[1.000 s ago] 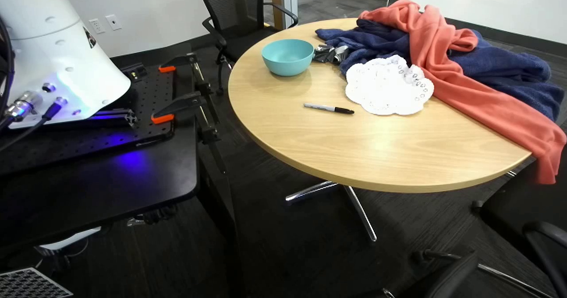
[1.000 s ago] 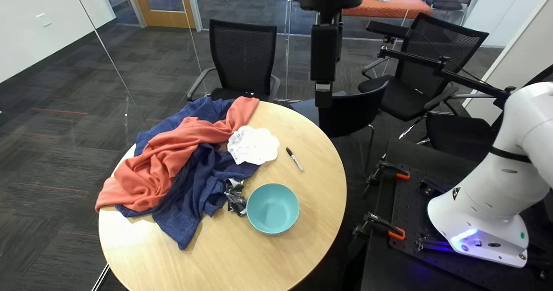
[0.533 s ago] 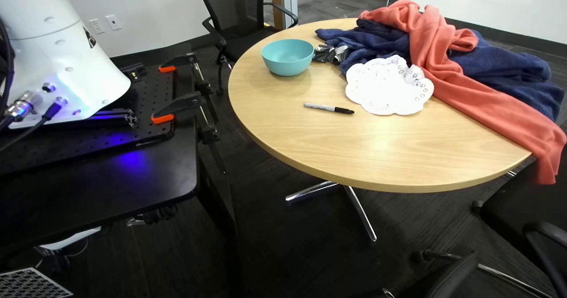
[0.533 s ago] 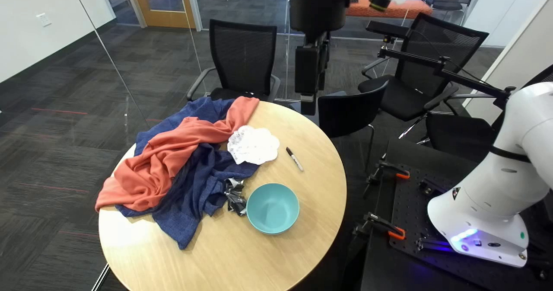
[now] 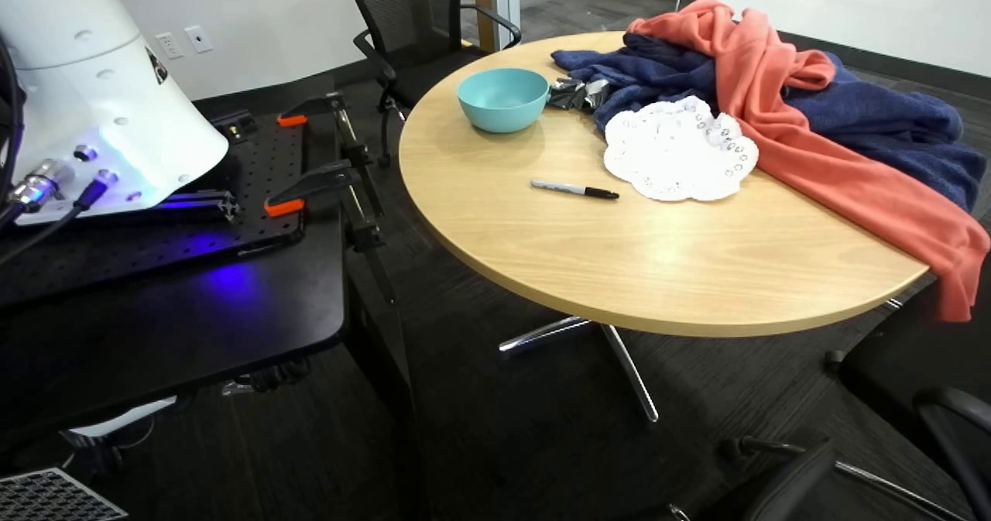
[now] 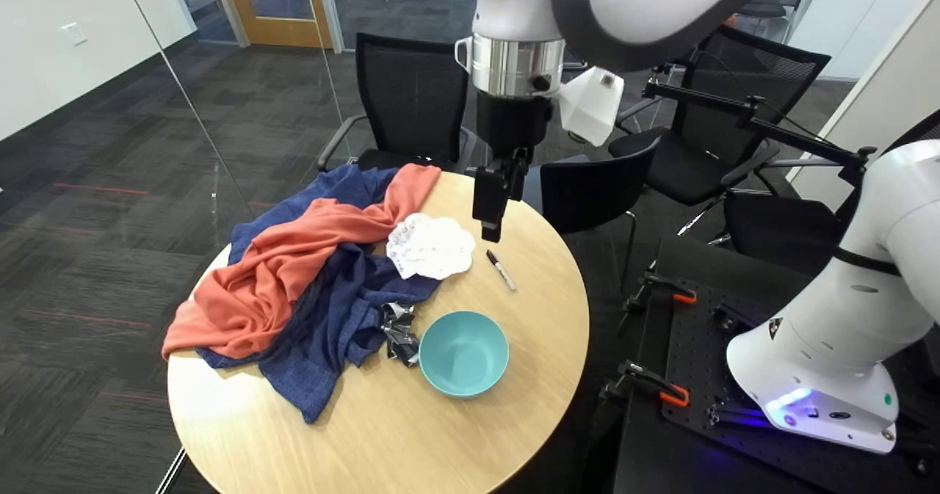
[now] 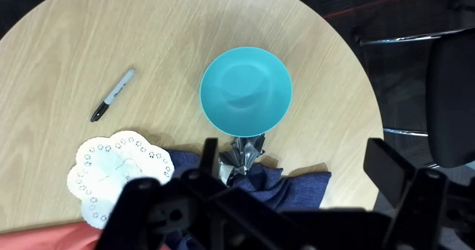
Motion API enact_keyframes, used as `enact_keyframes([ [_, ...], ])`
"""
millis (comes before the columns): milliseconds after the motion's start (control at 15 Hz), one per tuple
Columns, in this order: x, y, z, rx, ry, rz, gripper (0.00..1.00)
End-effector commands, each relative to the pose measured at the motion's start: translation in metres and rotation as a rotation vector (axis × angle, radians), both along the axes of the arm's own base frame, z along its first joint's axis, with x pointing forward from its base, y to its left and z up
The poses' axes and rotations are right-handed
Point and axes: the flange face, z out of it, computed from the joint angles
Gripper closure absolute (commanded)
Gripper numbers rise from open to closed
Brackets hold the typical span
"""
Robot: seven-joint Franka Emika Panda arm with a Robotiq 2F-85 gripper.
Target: Move the bowl to the right
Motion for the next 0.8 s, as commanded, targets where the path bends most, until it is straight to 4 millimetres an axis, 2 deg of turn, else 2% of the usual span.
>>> enact_keyframes([
  [0, 0.0, -0.003, -0.044, -0.045, -0.014, -0.036, 0.0],
  [467, 0.004, -0.012, -0.13, -0.05, -0.03, -0.093, 0.0],
  [667, 0.007, -0.014, -0.151, -0.048, -0.027, -0.13, 0.0],
  [733, 0.006, -0.011, -0.145, -0.046, -0.018, -0.092, 0.0],
])
